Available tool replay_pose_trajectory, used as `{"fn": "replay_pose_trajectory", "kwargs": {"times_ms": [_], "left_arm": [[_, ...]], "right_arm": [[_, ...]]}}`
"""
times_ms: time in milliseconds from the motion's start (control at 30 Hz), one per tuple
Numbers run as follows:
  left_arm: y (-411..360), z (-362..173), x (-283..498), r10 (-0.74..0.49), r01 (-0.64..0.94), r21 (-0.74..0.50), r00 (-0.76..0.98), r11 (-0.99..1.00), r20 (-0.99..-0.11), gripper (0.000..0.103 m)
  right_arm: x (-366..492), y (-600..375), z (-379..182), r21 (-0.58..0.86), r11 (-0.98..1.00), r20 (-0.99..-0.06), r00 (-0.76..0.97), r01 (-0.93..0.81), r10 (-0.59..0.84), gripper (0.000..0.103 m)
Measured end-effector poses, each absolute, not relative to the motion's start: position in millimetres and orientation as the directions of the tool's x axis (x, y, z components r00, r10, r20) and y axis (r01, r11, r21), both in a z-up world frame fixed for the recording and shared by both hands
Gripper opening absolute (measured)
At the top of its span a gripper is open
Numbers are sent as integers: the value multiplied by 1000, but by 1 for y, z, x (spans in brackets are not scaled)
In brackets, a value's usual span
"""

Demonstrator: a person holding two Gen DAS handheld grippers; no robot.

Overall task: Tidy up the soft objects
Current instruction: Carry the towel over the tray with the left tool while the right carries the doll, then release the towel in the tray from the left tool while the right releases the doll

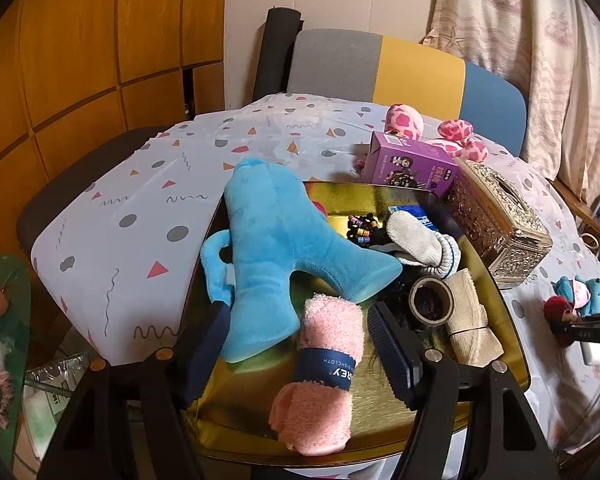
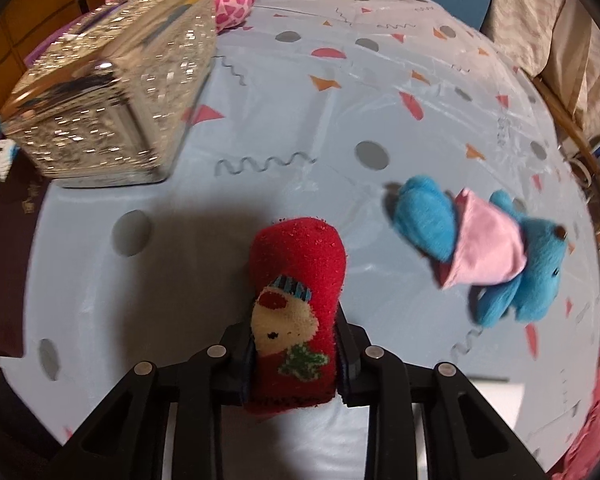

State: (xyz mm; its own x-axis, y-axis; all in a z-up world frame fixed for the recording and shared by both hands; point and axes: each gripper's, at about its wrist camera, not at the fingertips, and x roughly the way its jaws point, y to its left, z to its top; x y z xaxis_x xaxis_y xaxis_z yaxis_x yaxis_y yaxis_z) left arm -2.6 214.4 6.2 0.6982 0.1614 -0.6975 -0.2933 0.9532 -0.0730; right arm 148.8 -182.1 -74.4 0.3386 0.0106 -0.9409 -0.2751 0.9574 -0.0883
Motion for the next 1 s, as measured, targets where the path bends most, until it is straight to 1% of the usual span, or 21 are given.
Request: {"fn": "replay_pose_trajectory", "kwargs": {"times_ms": [300,367,633,833,1000], "left_arm": [[219,1,-5,153,-297,-86,694,951,-704,72],[219,1,-5,154,-297,-84,694,951,-703,72],[220,1,-6,153,-297,-86,693,951,-704,72],[221,-1,-7,154,-301,-88,691,950,-706,72],[223,-2,-7,158,-306,-86,687,948,-709,72]], "right_arm": [[118,-159,-70,25,943,-942,309,-331,133,27],[112,-155,-66,60,939,-934,313,-340,173,27],[92,-133,-47,118,918,-900,349,-378,259,27],[85,-100,-21,147,876,-858,381,-459,344,27],[77,-65,-5,173,816,-827,369,-552,425,27]]}}
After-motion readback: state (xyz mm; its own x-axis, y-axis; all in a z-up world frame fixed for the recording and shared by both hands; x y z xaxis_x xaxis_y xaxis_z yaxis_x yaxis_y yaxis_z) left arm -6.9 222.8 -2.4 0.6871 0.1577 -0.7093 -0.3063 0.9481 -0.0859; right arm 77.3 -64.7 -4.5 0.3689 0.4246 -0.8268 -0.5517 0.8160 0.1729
